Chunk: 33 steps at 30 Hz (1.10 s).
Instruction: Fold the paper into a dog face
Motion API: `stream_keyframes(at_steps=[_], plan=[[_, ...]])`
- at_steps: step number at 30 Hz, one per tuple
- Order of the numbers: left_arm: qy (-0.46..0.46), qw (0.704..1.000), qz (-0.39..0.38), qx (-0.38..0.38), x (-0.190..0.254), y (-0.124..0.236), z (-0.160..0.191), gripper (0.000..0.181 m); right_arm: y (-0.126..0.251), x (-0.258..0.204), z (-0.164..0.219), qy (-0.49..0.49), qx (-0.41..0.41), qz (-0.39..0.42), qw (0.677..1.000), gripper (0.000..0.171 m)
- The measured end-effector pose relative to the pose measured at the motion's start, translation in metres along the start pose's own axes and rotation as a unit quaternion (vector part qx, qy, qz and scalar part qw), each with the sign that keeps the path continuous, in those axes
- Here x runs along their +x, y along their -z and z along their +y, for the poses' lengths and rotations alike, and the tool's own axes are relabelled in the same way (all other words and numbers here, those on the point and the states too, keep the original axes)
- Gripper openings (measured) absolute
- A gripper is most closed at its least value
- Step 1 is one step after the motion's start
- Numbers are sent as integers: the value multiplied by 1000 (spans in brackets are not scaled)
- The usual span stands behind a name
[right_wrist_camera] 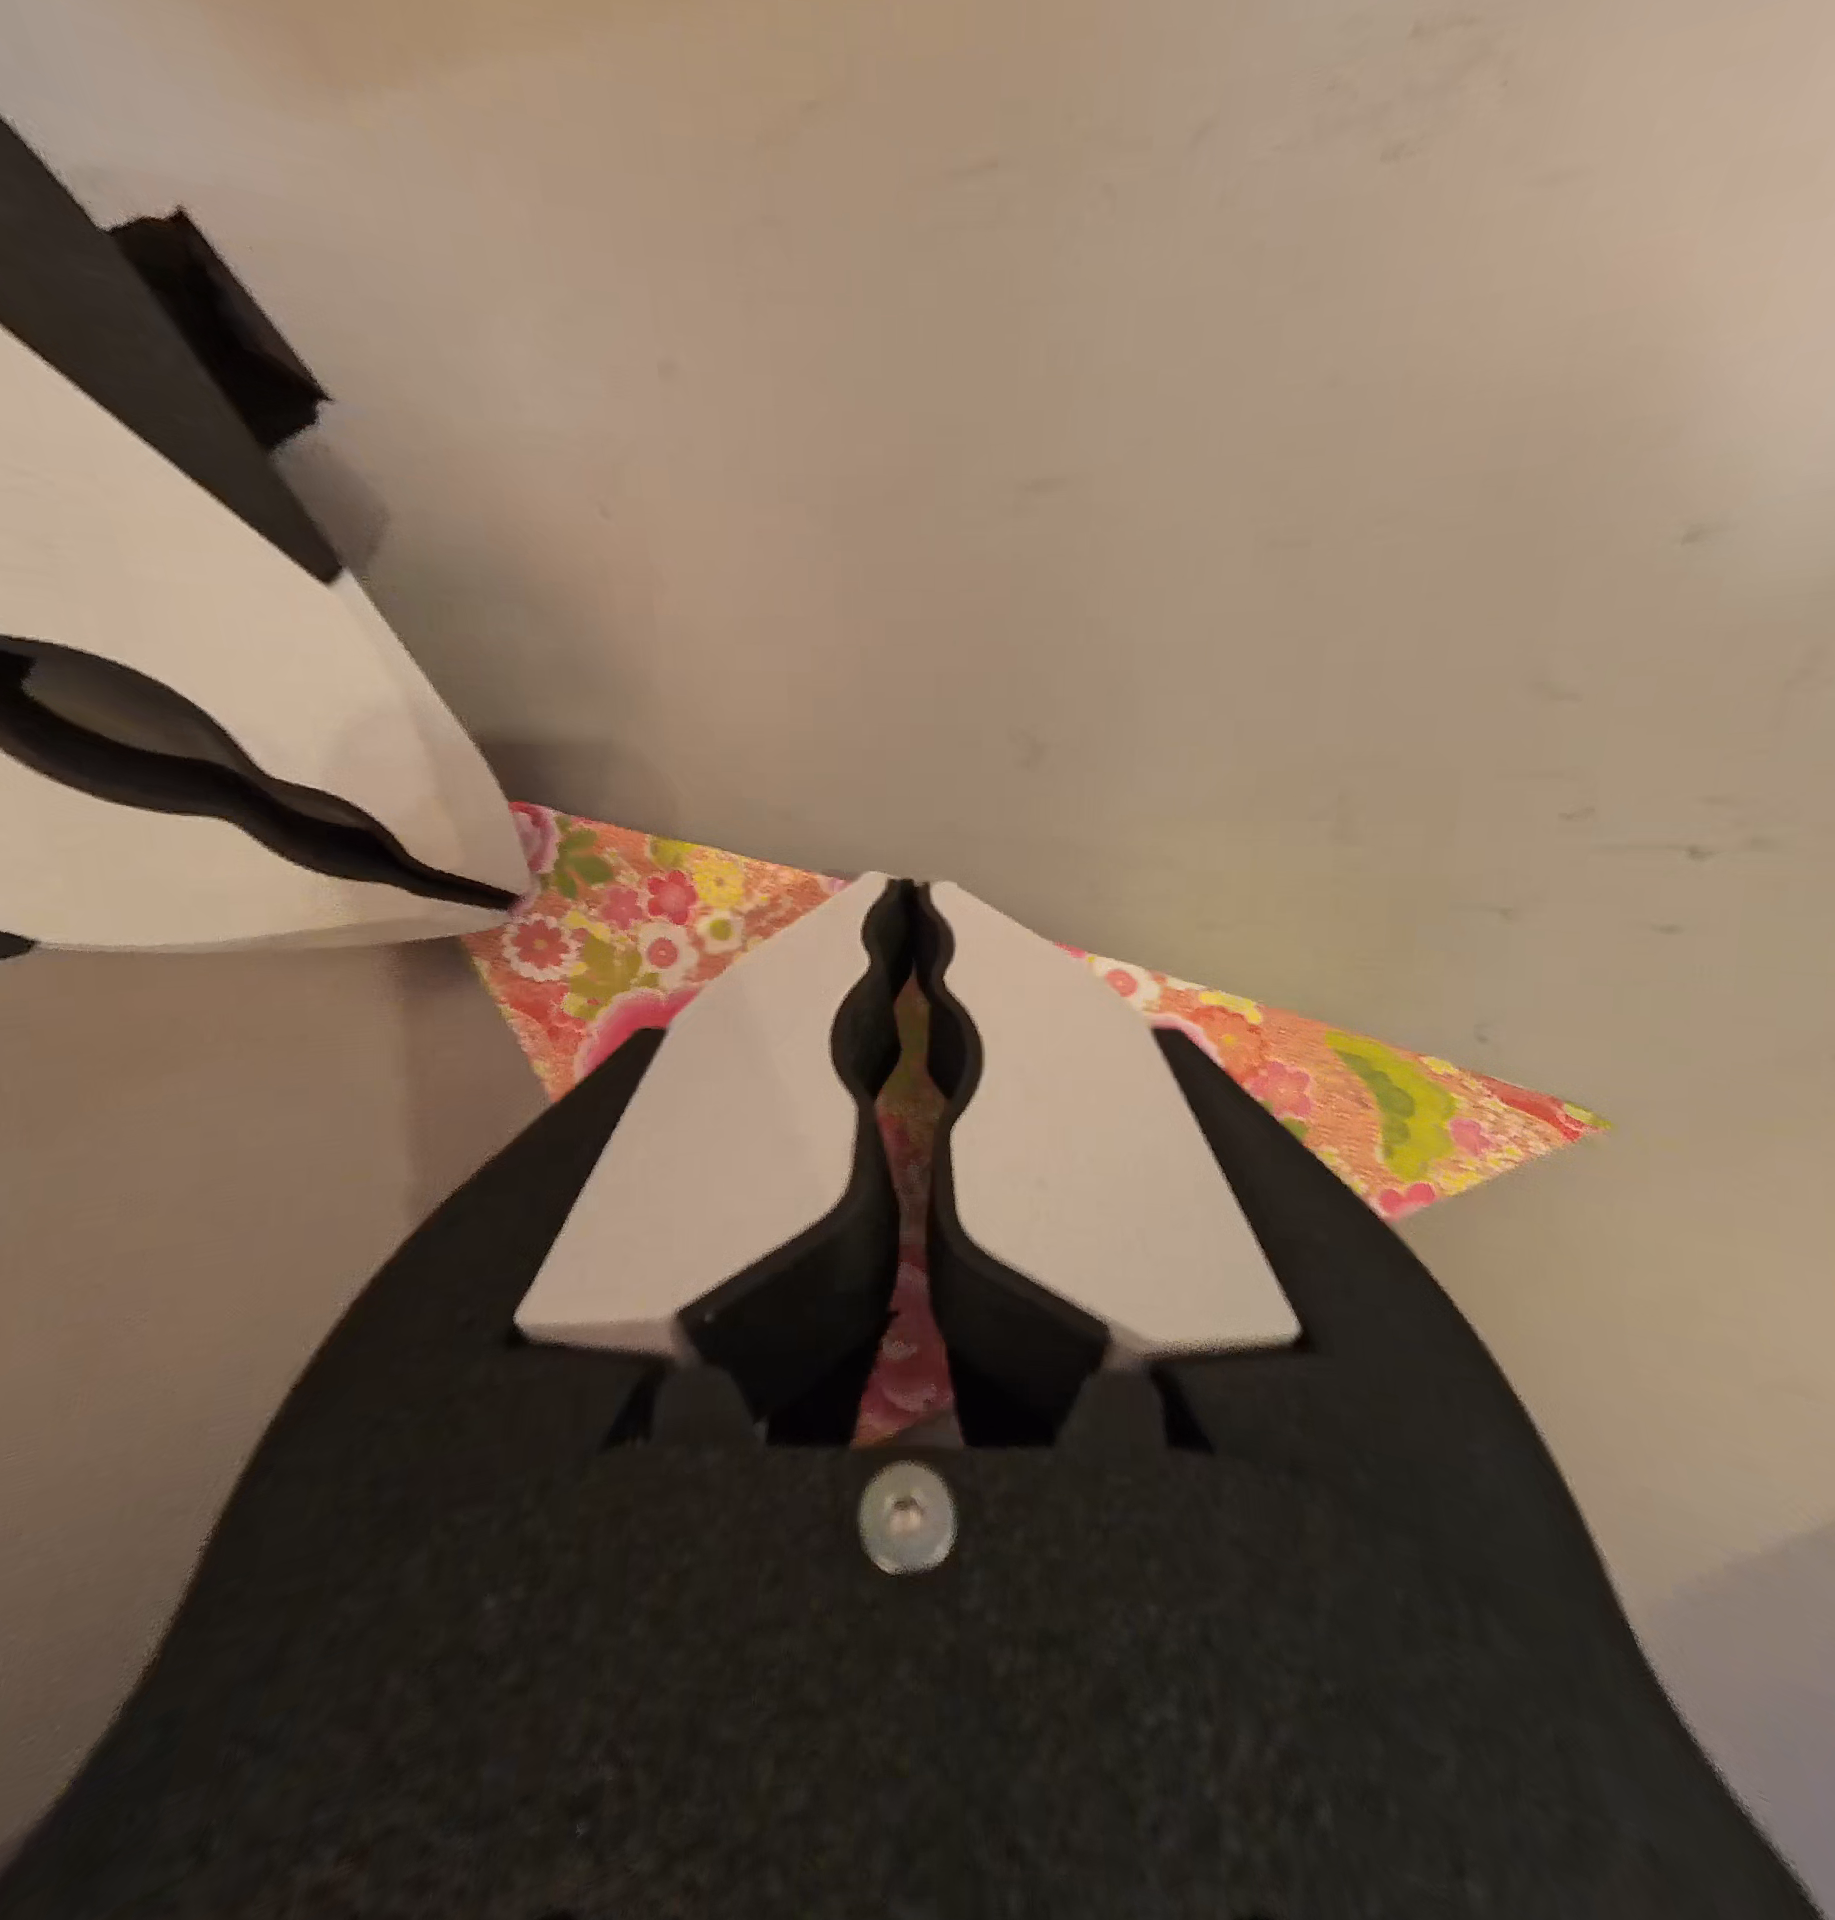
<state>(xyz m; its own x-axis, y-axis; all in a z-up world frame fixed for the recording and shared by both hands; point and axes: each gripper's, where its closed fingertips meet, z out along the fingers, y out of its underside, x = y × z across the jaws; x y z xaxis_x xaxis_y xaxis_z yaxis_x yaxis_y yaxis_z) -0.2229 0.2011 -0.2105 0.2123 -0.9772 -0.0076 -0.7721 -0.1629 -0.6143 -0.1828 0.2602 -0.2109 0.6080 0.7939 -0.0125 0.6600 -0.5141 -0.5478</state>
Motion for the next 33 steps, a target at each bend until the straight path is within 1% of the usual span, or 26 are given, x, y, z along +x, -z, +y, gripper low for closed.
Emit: stream_keyframes(at_steps=[22,24,28,31,33], plan=[[3,1000,0,1,0,0,0,0,14,87,20,-67,11,52,996,0],[3,1000,0,1,0,0,0,0,16,99,23,-68,7,75,995,0],[3,1000,1,1,0,-1,0,0,19,113,28,-82,9,86,993,0],[2,1000,1,-1,0,-1,-1,0,21,110,28,-84,0,78,993,0],[2,1000,2,-2,0,-1,-1,0,35,105,15,-53,28,103,993,0]])
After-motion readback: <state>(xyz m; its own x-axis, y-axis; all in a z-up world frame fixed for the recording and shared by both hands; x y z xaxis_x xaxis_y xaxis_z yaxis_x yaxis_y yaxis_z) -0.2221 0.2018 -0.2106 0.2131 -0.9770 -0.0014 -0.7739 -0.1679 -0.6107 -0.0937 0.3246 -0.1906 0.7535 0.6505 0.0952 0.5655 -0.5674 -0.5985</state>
